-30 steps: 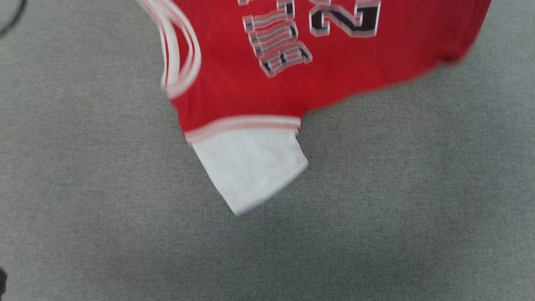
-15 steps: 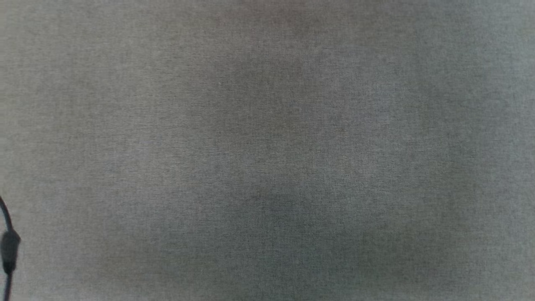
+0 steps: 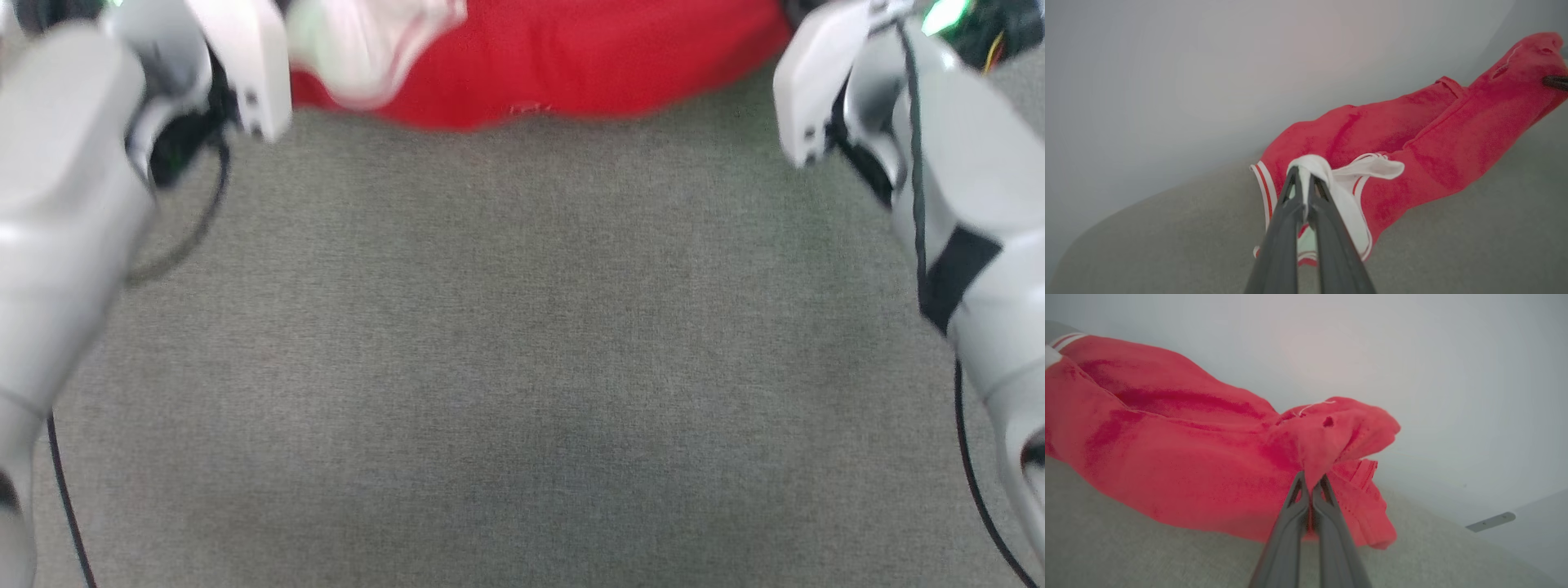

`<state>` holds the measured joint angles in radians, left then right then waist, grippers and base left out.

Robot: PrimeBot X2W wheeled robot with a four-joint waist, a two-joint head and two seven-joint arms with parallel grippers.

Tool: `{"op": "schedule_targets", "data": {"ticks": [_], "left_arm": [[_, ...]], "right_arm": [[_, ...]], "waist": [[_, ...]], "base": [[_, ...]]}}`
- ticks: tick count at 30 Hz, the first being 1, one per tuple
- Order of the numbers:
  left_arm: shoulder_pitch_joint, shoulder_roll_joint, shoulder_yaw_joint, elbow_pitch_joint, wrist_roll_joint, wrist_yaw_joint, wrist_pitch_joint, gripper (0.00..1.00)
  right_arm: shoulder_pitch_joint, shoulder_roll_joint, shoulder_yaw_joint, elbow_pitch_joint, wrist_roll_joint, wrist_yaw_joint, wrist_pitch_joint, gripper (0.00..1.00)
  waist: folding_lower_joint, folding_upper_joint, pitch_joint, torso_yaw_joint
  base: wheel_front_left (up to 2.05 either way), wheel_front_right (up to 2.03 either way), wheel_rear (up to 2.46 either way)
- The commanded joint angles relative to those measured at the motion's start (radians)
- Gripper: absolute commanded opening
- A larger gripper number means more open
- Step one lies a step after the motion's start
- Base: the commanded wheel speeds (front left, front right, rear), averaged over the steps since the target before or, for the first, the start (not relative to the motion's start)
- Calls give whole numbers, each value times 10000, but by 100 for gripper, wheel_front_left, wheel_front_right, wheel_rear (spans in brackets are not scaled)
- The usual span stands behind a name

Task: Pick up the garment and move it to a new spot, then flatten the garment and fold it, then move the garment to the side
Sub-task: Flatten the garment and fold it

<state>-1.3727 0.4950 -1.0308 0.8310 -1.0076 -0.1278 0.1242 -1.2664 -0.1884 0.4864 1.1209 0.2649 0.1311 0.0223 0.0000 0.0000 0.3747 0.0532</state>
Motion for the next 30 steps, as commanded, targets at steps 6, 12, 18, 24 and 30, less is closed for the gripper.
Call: {"op": "schedule_targets", "data": {"ticks": [6,12,18,24,30], "left_arm": [[2261,1016,-532,-1724,-1637,-18,1862,0],[3560,1772,-634,-3187,-2228,603,2464,0],[5106,2890,-679,-5505,-2830,1834,2664,0],[6341,3939,-723,-7636,-3140,3082,2496,0],[7458,4586,-789,-9233,-3567,4057,2242,0]], "right_arm": [[2101,-1228,1613,-2237,2474,-5,1196,0],[3438,-2515,2173,-4215,3653,-7,1857,0],[5051,-3884,2254,-6482,4502,-5,2638,0],[6609,-4947,1655,-8352,4807,-7,3234,0],[8248,-5466,844,-9869,4982,-6,3890,0]], "waist": [[0,0,-433,170],[0,0,-601,204],[0,0,-729,180],[0,0,-726,137],[0,0,-690,67]], "base": [[0,0,0],[0,0,0],[0,0,0],[0,0,0],[0,0,0]]}}
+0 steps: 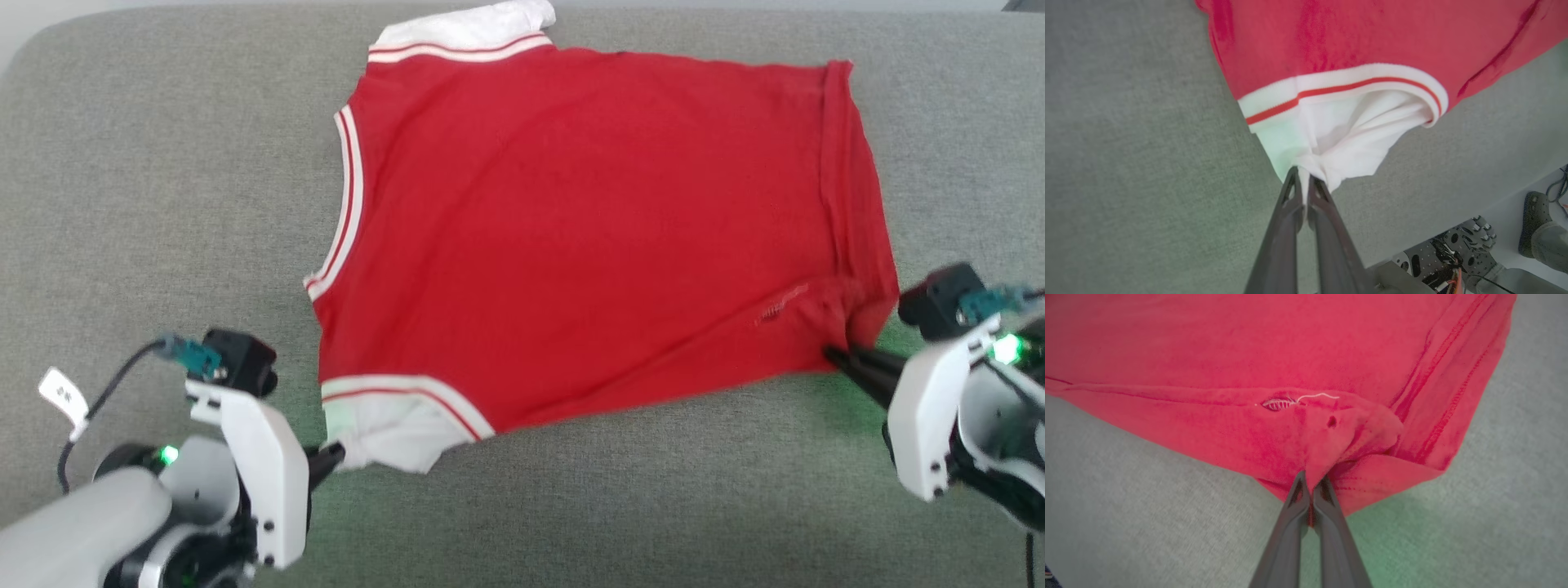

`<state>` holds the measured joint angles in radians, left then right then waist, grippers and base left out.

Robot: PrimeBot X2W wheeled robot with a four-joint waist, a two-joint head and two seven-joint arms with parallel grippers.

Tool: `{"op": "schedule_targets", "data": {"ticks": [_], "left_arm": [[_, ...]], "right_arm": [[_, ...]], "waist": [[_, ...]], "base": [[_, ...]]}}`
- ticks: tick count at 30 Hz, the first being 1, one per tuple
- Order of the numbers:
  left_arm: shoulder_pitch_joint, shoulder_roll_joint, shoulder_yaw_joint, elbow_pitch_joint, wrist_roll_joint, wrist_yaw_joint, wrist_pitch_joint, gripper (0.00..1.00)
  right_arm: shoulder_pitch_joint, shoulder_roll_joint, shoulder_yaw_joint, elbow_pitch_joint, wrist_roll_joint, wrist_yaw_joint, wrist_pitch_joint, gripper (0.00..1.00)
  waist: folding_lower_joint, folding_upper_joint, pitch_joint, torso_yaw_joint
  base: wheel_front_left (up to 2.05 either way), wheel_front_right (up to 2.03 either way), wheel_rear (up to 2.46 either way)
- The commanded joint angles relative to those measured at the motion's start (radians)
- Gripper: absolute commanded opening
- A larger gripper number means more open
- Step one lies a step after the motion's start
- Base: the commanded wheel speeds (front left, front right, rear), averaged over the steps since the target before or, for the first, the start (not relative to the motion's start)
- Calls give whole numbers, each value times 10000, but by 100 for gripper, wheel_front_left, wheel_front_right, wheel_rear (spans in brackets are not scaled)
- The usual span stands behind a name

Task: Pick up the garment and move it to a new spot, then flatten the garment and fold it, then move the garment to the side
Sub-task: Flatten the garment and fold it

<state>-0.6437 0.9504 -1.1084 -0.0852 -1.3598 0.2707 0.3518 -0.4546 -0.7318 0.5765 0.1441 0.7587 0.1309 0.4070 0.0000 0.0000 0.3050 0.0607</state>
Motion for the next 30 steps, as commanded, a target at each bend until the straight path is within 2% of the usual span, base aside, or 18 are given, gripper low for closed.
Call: {"op": "schedule_targets", "data": {"ticks": [1,5,8,12,18,24,30], "left_arm": [[329,140,-14,-253,-129,240,-86,0],[838,471,-17,-884,-399,669,-220,0],[1011,619,51,-1191,-379,799,-420,0],[669,783,281,-1469,-196,777,-590,0],[-486,1127,608,-1707,491,733,-175,0],[-1985,962,823,-1182,1239,181,491,0],[-3742,-94,860,837,1902,-993,1078,0]], "right_arm": [[432,-104,-205,-337,51,-5,173,0],[1536,-229,-832,-1209,58,-5,625,0],[2187,-60,-1574,-1631,17,-5,687,0],[2694,711,-3017,-1997,-472,-5,715,0],[2578,1707,-4238,-2493,-1346,-5,1293,0],[2011,2539,-5030,-2548,-2109,-5,1788,0],[845,3253,-5227,-2040,-2841,-5,2021,0]], "waist": [[0,0,16,-20],[0,0,82,-68],[0,0,118,-111],[0,0,80,-238],[0,0,39,-432],[0,0,149,-527],[0,0,469,-670]], "base": [[0,0,0],[0,0,0],[0,0,0],[0,0,0],[0,0,0],[0,0,0],[0,0,0]]}}
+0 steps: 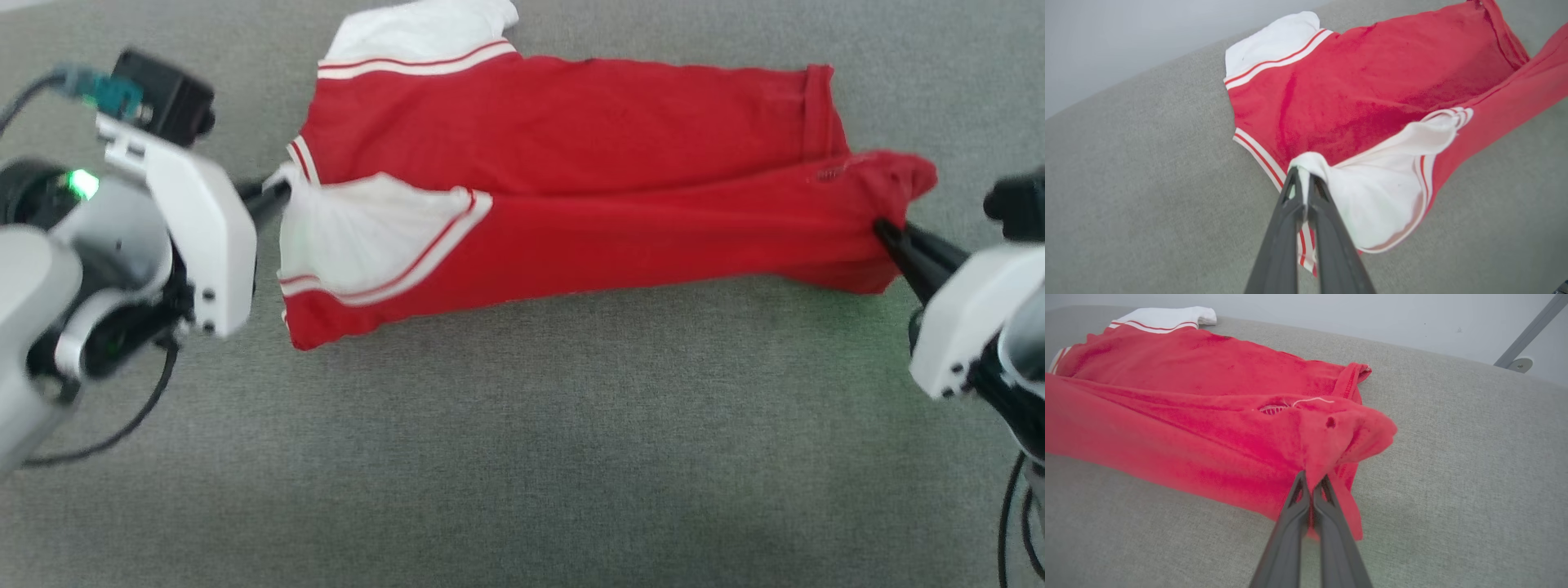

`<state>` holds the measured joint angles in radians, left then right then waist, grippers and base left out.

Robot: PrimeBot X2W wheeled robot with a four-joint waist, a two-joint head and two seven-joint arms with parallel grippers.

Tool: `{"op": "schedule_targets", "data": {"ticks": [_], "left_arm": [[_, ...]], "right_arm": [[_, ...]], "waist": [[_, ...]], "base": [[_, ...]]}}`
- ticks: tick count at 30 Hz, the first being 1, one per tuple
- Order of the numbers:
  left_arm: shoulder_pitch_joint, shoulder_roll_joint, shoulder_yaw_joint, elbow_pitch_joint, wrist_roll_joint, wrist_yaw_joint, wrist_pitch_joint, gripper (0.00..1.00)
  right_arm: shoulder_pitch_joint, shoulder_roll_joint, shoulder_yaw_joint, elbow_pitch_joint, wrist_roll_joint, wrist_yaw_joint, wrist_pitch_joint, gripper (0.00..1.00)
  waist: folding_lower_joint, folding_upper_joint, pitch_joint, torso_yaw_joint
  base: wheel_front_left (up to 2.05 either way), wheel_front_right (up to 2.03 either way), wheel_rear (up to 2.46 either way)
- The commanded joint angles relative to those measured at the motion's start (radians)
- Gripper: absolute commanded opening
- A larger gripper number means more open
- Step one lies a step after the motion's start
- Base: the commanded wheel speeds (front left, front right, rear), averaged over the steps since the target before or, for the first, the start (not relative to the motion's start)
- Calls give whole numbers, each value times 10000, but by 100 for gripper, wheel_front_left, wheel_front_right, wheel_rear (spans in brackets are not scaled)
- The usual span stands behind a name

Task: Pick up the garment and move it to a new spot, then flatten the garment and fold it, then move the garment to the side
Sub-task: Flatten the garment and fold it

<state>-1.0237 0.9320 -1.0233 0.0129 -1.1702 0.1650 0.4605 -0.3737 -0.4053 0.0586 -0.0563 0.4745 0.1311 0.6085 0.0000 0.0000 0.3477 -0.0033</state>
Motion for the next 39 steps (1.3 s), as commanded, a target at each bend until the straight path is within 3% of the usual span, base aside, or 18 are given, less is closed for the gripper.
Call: {"op": "schedule_targets", "data": {"ticks": [1,10,13,14,15,16,17,18,19,25,30,39], "left_arm": [[-170,-127,-52,299,111,-145,76,0],[-1292,-2103,-547,4467,326,-1858,398,0],[-1386,-2674,-687,5760,137,-2221,596,0],[-1388,-2862,-698,6123,27,-2309,678,0],[-1385,-3027,-710,6516,-23,-2379,783,7],[-1396,-3168,-766,6872,-68,-2441,907,29],[-1375,-3290,-794,7205,-136,-2476,983,47],[-1382,-3398,-795,7486,-180,-2514,1028,85],[-1452,-3476,-789,7701,-188,-2551,1038,100],[-1838,-3518,-575,8135,-454,-2746,1056,100],[-1819,-3059,-496,7620,-412,-2611,1105,100],[-983,-1845,-299,5245,-831,-1470,1456,100]], "right_arm": [[-157,91,14,142,-69,-7,29,0],[-1967,848,336,2687,-857,-7,191,0],[-2422,1128,520,3537,-943,-6,429,18],[-2550,1161,584,3776,-972,-7,533,27],[-2671,1222,617,4005,-980,-7,636,41],[-2797,1254,741,4177,-1042,-7,683,65],[-2926,1286,871,4287,-1066,-6,701,100],[-3022,1333,888,4423,-1013,-6,757,100],[-3098,1320,969,4443,-1020,-7,797,100],[-2875,1044,1020,3596,-563,-4,670,100],[-2150,803,494,2232,-357,-4,355,100],[-692,1323,-955,234,-664,-4,-557,100]], "waist": [[0,0,107,-56],[0,0,653,-238],[0,0,755,-303],[0,0,772,-321],[0,0,785,-341],[0,0,799,-357],[0,0,806,-368],[0,0,802,-384],[0,0,790,-392],[0,0,610,-382],[0,0,455,-348],[0,0,373,-356]], "base": [[0,0,0],[0,0,0],[0,0,0],[0,0,0],[0,0,0],[0,0,0],[0,0,0],[0,0,0],[0,0,0],[0,0,0],[0,0,0],[0,0,0]]}}
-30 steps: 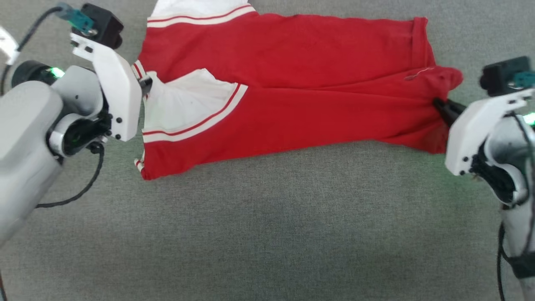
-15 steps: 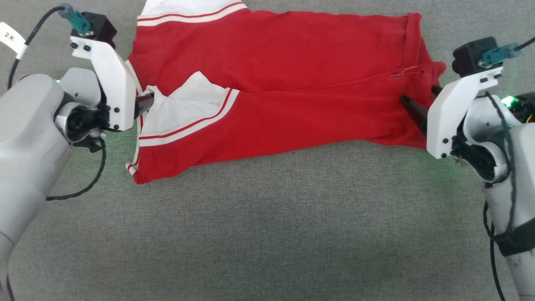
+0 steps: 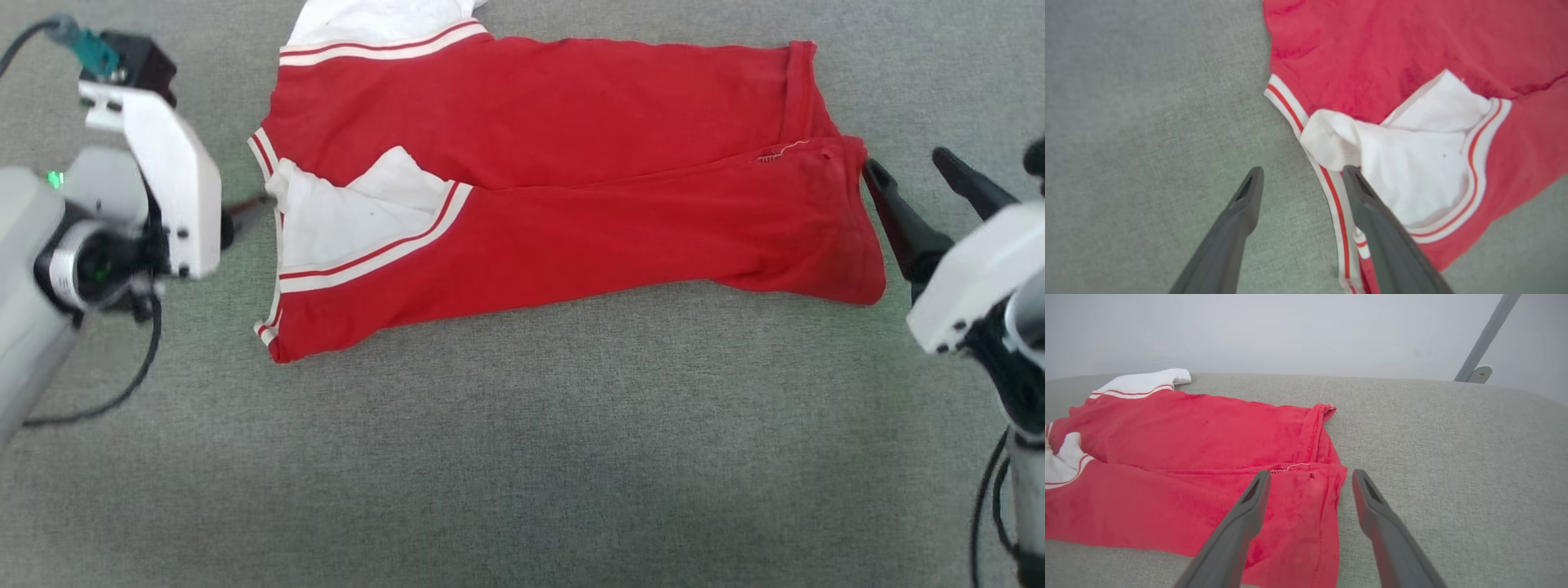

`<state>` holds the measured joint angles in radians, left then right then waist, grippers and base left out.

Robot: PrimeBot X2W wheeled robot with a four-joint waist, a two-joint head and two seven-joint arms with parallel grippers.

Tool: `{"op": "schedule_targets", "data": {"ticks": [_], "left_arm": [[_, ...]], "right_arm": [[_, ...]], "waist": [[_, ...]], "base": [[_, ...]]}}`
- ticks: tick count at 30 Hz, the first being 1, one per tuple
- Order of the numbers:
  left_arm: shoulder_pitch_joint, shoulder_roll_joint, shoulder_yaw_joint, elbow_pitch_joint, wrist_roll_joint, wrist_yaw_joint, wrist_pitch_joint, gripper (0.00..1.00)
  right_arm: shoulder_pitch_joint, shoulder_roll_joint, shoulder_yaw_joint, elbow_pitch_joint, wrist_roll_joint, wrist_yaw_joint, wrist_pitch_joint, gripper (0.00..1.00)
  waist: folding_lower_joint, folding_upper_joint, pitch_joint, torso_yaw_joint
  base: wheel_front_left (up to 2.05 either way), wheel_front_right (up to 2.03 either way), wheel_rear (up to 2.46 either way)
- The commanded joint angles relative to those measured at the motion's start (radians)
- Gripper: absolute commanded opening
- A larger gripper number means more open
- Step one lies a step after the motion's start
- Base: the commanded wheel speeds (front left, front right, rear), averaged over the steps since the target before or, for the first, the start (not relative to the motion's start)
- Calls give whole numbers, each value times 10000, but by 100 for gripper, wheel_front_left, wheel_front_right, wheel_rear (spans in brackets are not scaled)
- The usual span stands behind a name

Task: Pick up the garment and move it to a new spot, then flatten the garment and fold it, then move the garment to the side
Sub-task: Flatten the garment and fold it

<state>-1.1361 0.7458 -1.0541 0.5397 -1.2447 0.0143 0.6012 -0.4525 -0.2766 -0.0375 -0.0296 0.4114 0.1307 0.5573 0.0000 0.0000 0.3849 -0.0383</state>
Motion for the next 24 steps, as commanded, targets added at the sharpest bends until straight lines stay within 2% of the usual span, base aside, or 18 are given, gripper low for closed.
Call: {"op": "schedule_targets", "data": {"ticks": [1,9,13,19,23,24], "left_arm": [[345,171,45,-425,-232,246,147,100],[1759,1586,112,-3765,-726,1960,280,100],[2298,1931,69,-4443,-767,2465,64,100],[2783,1782,-60,-3770,-679,2457,-355,100],[2990,1337,-252,-2944,-945,2210,-180,100],[2985,1253,-340,-2799,-898,2096,-147,14]], "right_arm": [[274,119,-109,-233,-108,-2,-141,100],[1348,927,-768,-1337,-345,0,-668,100],[1609,1197,-764,-1619,-277,0,-765,100],[1766,1290,-607,-1753,-129,0,-472,100],[1814,1051,-323,-1599,26,0,89,100],[1771,986,-252,-1525,62,0,251,100]], "waist": [[0,0,2,-17],[0,0,151,-178],[0,0,313,-345],[0,0,544,-557],[0,0,628,-608],[0,0,648,-611]], "base": [[0,0,0],[0,0,0],[0,0,0],[0,0,0],[0,0,0],[0,0,0]]}}
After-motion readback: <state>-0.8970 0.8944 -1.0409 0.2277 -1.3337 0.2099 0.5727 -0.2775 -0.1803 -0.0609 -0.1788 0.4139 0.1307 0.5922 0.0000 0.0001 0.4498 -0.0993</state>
